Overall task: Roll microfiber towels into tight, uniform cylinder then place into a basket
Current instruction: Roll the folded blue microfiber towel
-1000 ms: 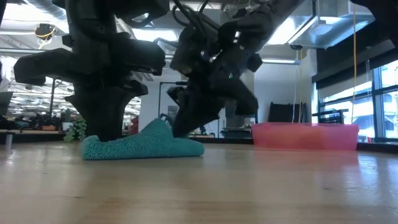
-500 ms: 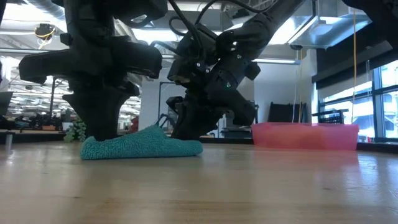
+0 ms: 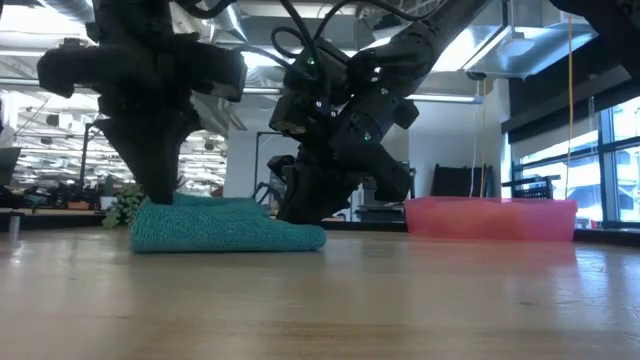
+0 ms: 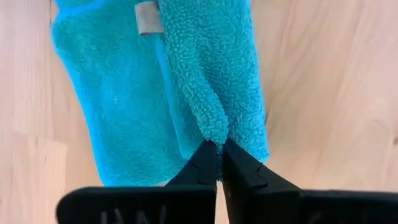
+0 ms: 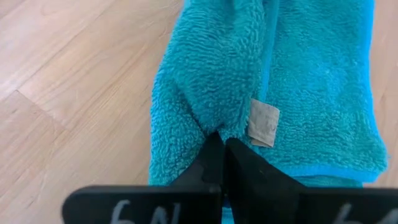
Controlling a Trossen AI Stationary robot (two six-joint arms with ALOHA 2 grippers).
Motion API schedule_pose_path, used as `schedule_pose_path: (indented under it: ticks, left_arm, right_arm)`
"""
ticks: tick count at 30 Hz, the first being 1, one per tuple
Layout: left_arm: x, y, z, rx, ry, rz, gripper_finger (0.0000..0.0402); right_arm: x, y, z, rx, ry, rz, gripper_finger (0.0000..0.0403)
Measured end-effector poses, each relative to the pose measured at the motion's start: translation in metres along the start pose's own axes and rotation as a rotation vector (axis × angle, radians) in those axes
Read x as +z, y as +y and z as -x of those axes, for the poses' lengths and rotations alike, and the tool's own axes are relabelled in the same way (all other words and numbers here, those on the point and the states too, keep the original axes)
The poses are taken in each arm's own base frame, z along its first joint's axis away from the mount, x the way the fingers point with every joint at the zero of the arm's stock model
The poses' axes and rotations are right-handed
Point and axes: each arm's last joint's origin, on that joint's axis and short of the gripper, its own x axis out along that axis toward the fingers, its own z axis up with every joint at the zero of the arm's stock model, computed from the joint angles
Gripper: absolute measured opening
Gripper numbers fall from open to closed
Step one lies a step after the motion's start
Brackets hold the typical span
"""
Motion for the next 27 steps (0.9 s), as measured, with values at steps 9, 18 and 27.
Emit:
schedule_pose_path:
  ticks: [9, 18, 27]
  left_arm:
    - [-0.009, 0.004, -0.012, 0.033, 0.034, 0.043, 0.0000]
    - [-0.018, 0.008, -0.021, 0.068, 0.042, 0.040, 0.0000]
    - [-0.014, 0.007, -0.022, 0.051, 0.002, 0.029, 0.0001]
  right_arm:
    - [-0.001, 0.000, 0.000, -0.002, 0.003, -0.004, 0.0005]
    - [-0.001, 0.000, 0.000, -0.002, 0.004, -0.004, 0.0007]
    - [-0.001, 0.000, -0.001, -0.005, 0.001, -0.050, 0.0041]
